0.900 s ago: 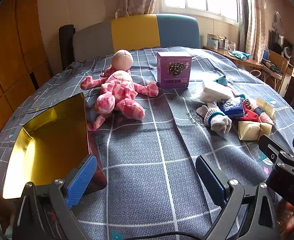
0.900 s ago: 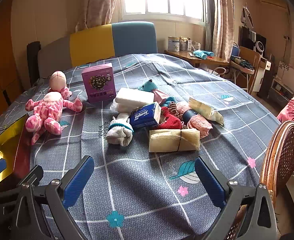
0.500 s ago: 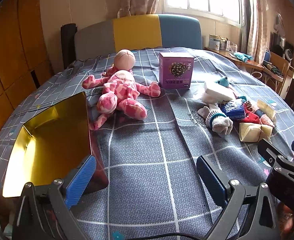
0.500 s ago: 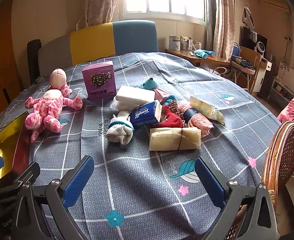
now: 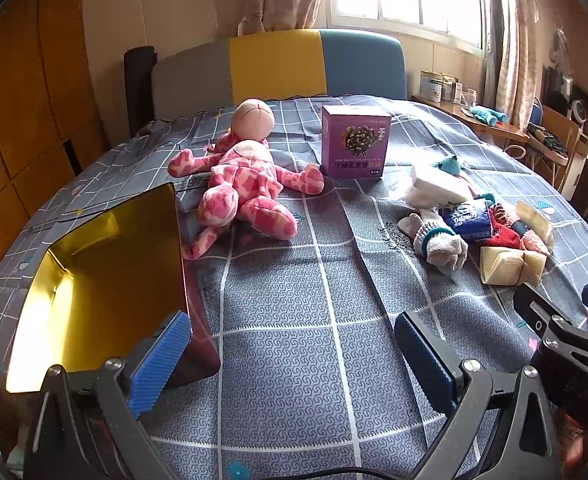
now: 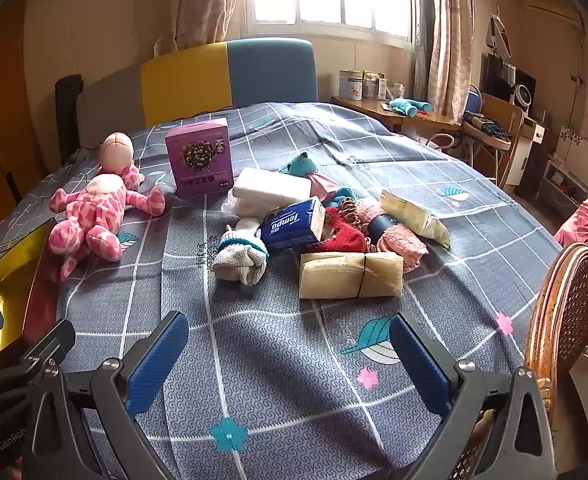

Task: Organize soft objects
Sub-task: 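Move the left gripper toward the white knit glove on the bed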

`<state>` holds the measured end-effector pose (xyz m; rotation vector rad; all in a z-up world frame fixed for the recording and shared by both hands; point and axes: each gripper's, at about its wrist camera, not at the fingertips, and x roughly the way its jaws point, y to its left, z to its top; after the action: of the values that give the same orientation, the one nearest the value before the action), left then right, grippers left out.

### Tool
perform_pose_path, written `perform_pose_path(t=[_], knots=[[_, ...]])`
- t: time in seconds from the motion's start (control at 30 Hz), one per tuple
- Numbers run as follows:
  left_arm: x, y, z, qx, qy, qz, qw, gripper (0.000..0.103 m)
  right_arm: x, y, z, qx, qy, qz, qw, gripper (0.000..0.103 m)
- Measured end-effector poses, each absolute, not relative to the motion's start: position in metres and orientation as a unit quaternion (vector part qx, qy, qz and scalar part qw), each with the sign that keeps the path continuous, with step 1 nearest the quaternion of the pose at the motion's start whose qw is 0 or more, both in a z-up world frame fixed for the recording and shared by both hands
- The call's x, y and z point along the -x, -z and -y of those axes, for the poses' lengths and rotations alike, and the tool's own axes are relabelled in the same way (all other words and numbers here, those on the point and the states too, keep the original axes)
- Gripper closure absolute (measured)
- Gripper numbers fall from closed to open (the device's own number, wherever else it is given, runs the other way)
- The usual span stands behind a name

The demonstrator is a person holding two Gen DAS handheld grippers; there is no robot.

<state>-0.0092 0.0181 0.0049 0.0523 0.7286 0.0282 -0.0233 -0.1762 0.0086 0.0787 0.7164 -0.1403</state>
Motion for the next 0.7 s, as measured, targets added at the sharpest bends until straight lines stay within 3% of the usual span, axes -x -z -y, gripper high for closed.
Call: perform_pose_path(t=[0.7], knots=[[0.0093, -0.0066, -0.0163, -0.029, -0.013, -0.358, 0.933, 0.000, 0.0217, -0.0072, 0.1760, -0.037, 0.069, -0.350, 0.934, 0.001]])
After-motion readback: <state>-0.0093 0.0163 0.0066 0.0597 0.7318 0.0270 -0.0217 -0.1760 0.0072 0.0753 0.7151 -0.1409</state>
